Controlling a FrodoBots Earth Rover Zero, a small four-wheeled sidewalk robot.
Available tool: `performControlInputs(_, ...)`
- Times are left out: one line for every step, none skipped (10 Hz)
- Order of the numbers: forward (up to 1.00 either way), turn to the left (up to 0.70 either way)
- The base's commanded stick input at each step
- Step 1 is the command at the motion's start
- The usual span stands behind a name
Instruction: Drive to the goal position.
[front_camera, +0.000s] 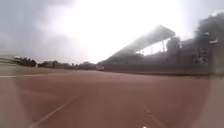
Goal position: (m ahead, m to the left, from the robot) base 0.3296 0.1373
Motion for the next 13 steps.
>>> performControlInputs(0.7, 0.0)
performControlInputs(0.7, 0.0)
performControlInputs(0.7, 0.0)
performControlInputs(0.7, 0.0)
performControlInputs(0.7, 0.0)
performControlInputs(0.7, 0.0)
performControlInputs(0.7, 0.0)
performControlInputs(0.7, 0.0)
performControlInputs(0.7, 0.0)
performControlInputs(0.7, 0.0)
performControlInputs(0.7, 0.0)
performControlInputs(0.7, 0.0)
performControlInputs(0.7, 0.0)
